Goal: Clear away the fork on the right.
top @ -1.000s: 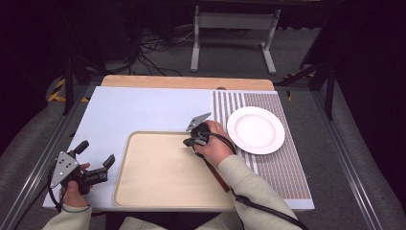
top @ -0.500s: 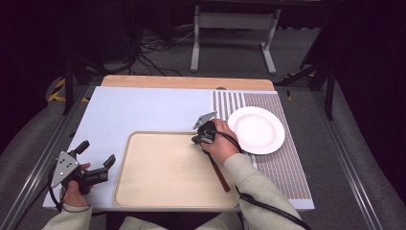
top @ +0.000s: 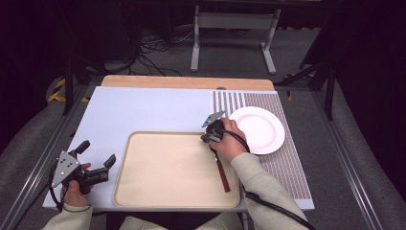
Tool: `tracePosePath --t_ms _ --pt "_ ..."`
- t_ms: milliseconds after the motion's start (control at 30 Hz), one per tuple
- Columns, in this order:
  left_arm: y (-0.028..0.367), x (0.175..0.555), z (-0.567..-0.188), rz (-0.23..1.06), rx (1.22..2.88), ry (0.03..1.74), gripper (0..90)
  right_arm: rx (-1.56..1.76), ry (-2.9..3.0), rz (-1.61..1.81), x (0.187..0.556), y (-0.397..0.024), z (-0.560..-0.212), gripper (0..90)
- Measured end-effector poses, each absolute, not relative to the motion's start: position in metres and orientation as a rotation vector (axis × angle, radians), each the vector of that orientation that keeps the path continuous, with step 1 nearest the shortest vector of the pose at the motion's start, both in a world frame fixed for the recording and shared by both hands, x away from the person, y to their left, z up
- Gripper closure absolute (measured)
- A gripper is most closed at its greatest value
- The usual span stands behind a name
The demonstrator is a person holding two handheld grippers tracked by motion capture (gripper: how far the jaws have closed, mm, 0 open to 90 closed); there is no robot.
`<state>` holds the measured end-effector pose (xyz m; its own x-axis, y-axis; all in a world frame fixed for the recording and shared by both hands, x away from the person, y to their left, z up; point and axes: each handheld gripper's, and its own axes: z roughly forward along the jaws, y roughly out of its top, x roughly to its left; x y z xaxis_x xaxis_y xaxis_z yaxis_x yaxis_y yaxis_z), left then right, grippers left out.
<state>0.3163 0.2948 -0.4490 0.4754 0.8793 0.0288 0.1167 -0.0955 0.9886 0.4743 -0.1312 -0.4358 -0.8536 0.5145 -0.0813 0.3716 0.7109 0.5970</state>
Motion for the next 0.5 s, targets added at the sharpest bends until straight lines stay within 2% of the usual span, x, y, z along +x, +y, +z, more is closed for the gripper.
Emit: tracePosePath --t_ms 500 --pt "0.294 0.317 -0.449 0.814 1.547 0.897 0.0 0.778 2.641 0.817 0.475 -0.152 -0.434 90.0"
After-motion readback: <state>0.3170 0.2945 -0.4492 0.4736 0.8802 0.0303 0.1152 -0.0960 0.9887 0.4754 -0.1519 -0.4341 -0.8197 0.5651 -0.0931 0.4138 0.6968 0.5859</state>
